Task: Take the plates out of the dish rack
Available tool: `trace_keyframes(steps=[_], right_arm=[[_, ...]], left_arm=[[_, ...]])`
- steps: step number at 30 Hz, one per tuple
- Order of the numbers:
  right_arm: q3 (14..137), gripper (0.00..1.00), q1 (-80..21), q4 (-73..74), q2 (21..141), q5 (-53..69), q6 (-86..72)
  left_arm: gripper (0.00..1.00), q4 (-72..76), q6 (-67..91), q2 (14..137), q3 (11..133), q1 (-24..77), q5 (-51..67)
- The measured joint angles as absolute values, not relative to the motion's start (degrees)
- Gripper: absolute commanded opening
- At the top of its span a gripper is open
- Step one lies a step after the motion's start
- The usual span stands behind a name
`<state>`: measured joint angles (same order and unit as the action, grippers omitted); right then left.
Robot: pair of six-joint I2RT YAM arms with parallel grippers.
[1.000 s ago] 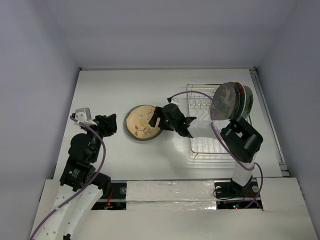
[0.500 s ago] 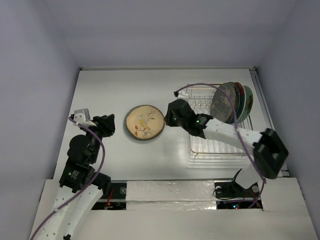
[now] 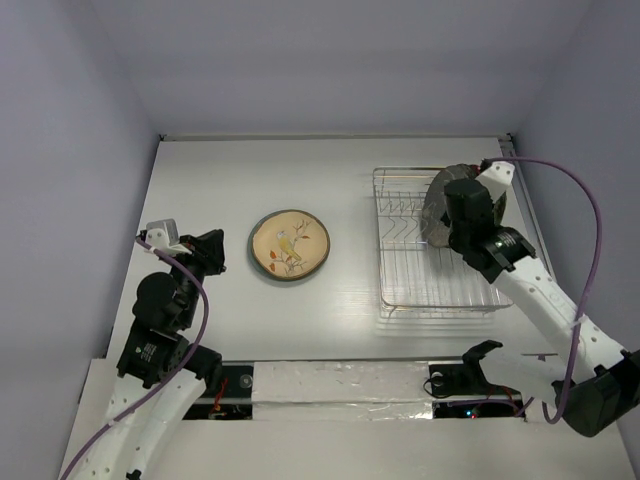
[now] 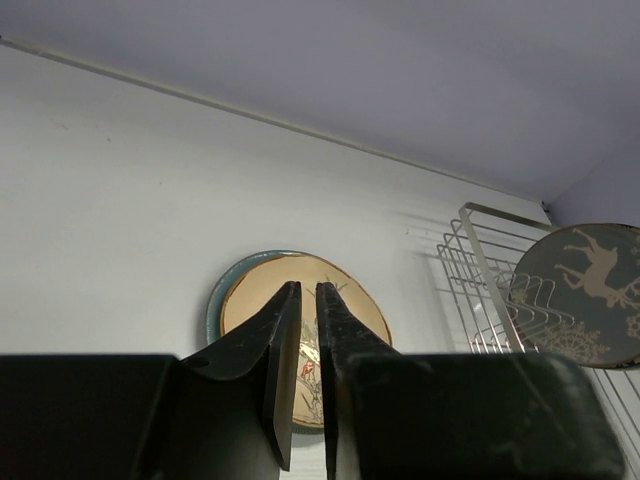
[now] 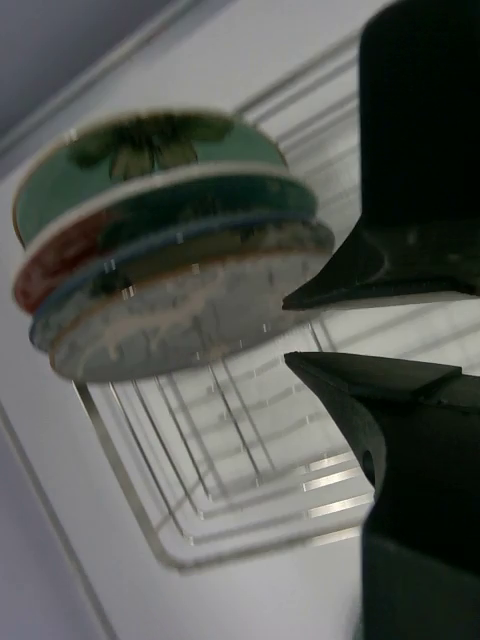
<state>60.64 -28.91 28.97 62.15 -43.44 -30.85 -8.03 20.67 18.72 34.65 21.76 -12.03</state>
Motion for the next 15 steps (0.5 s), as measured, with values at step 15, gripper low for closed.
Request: trace_keyframes(steps=[15], right_arm=[[59.11, 0.32, -18.22, 29.04, 66.59, -39.77, -25.19]], left_arm=[[0.19, -8.03, 20.69, 18.65, 34.65, 21.78, -12.05]])
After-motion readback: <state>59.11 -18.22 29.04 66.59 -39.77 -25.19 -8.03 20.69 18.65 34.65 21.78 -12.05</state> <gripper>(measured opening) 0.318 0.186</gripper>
